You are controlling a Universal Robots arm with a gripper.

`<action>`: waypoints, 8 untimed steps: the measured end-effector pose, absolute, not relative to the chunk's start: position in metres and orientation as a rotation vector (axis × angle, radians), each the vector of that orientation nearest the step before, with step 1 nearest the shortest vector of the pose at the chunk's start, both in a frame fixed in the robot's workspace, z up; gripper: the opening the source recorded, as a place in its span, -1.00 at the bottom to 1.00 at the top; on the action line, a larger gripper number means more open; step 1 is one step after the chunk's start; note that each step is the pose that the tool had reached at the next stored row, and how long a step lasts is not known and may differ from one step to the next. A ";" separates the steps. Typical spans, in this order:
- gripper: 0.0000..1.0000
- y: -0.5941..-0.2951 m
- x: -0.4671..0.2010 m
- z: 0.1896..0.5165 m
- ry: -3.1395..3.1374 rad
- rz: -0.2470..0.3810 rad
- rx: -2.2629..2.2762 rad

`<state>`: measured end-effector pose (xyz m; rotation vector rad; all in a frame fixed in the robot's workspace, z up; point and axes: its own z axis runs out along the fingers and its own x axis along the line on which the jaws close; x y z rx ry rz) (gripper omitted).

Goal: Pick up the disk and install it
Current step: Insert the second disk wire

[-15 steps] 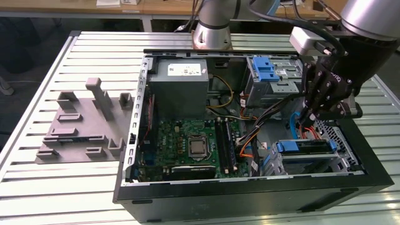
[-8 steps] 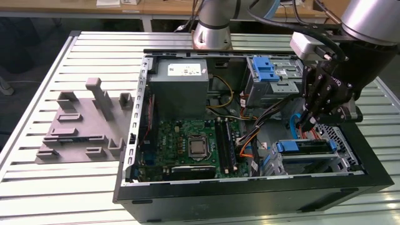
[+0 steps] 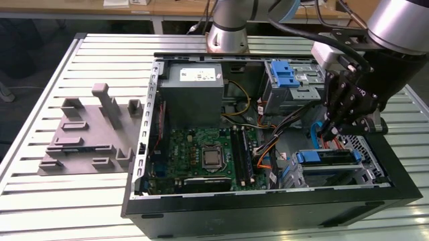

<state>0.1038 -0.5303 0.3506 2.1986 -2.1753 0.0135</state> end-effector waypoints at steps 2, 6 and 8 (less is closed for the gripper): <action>-0.66 -0.534 0.104 0.350 -2.178 0.009 2.201; -0.66 -0.538 0.104 0.348 -2.179 0.007 2.202; -0.66 -0.539 0.104 0.347 -2.179 0.008 2.202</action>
